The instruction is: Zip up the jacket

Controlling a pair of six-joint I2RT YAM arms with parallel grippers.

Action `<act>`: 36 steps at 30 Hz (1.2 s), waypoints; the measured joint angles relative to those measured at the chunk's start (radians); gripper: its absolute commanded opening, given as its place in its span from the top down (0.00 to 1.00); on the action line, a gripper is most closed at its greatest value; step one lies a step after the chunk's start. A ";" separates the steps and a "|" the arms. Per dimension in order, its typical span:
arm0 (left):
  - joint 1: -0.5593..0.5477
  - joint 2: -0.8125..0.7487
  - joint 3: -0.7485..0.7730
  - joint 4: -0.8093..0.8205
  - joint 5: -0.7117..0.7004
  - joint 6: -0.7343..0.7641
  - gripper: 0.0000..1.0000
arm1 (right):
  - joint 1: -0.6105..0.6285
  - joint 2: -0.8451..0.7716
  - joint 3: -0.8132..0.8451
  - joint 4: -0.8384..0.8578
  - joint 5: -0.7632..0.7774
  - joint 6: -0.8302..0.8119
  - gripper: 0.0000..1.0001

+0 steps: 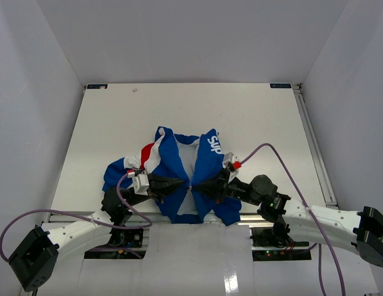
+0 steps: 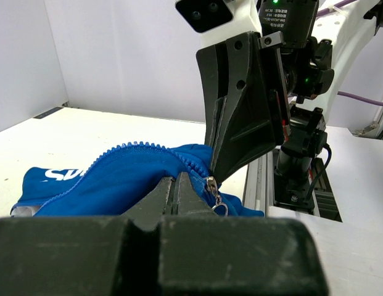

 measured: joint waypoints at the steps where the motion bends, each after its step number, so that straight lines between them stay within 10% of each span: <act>1: 0.000 0.000 0.000 0.000 0.000 0.001 1.00 | 0.000 -0.002 0.000 0.001 0.000 0.001 0.92; 36: 0.000 0.015 0.000 0.035 0.012 0.028 1.00 | 0.000 0.001 -0.001 0.014 0.039 0.054 0.92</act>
